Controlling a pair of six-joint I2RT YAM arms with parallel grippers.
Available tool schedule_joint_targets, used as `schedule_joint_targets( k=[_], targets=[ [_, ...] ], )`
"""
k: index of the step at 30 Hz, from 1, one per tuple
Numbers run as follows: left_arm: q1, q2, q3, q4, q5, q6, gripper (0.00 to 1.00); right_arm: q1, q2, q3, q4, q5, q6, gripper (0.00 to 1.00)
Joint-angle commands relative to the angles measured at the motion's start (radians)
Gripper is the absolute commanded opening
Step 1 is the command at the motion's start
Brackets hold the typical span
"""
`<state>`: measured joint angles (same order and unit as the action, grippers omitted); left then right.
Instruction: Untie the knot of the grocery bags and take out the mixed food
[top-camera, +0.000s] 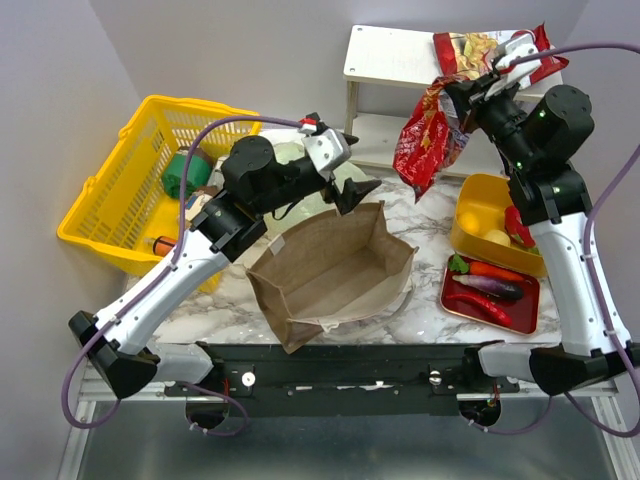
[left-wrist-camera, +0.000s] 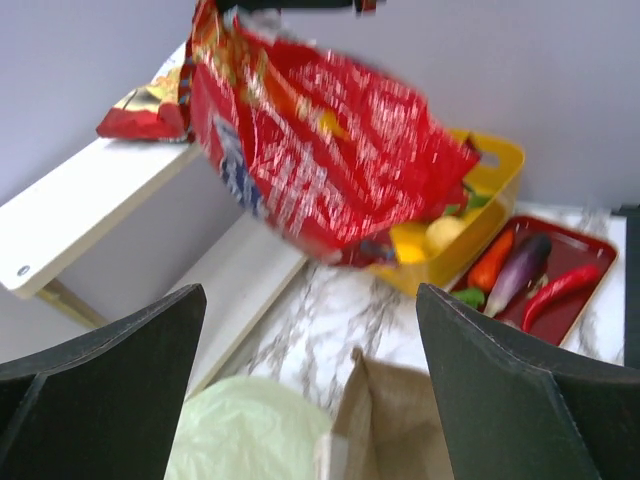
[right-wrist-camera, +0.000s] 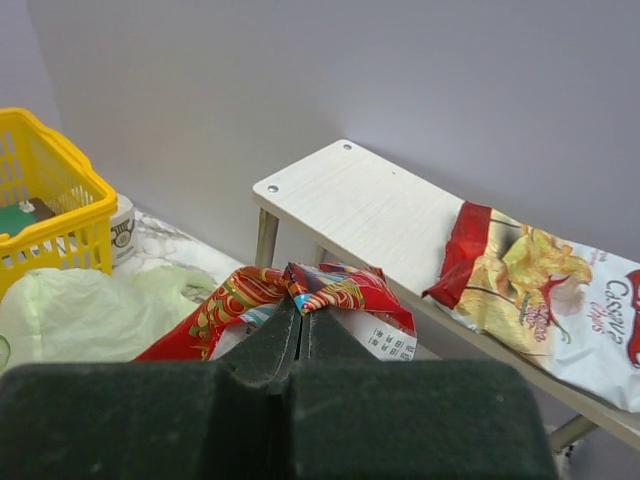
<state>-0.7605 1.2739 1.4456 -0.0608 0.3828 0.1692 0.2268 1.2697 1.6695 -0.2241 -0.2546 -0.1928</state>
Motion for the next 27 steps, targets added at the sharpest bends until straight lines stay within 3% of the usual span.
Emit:
schedule_joint_targets(
  k=[1, 4, 10, 15, 21, 24, 25, 26, 27],
  targets=[
    [-0.011, 0.099, 0.050, 0.133, -0.025, -0.163, 0.99, -0.004, 0.039, 0.101, 0.177, -0.032, 0.104, 0.00],
    [-0.037, 0.171, 0.090, 0.168, -0.122, -0.165, 0.99, -0.003, 0.062, 0.114, 0.177, -0.054, 0.134, 0.00],
    [-0.088, 0.329, 0.226, 0.144, -0.180, -0.180, 0.99, -0.003, 0.086, 0.116, 0.178, 0.012, 0.177, 0.00],
    [-0.155, 0.372, 0.274, 0.110, -0.350, -0.097, 0.99, -0.004, 0.095, 0.118, 0.186, 0.148, 0.226, 0.00],
    [-0.212, 0.396, 0.259, 0.087, -0.587, 0.003, 0.95, -0.004, 0.096, 0.124, 0.186, 0.132, 0.251, 0.00],
    [-0.185, 0.394, 0.239, 0.093, -0.633, 0.033, 0.64, -0.004, 0.088, 0.121, 0.184, 0.141, 0.242, 0.00],
    [-0.172, 0.377, 0.217, 0.107, -0.622, 0.026, 0.33, -0.004, 0.085, 0.118, 0.184, 0.146, 0.231, 0.00],
    [-0.162, 0.369, 0.213, 0.111, -0.618, 0.021, 0.11, -0.003, 0.077, 0.107, 0.184, 0.150, 0.225, 0.00],
    [-0.149, 0.361, 0.205, 0.119, -0.621, 0.023, 0.00, -0.003, 0.073, 0.099, 0.184, 0.162, 0.219, 0.00]
  ],
)
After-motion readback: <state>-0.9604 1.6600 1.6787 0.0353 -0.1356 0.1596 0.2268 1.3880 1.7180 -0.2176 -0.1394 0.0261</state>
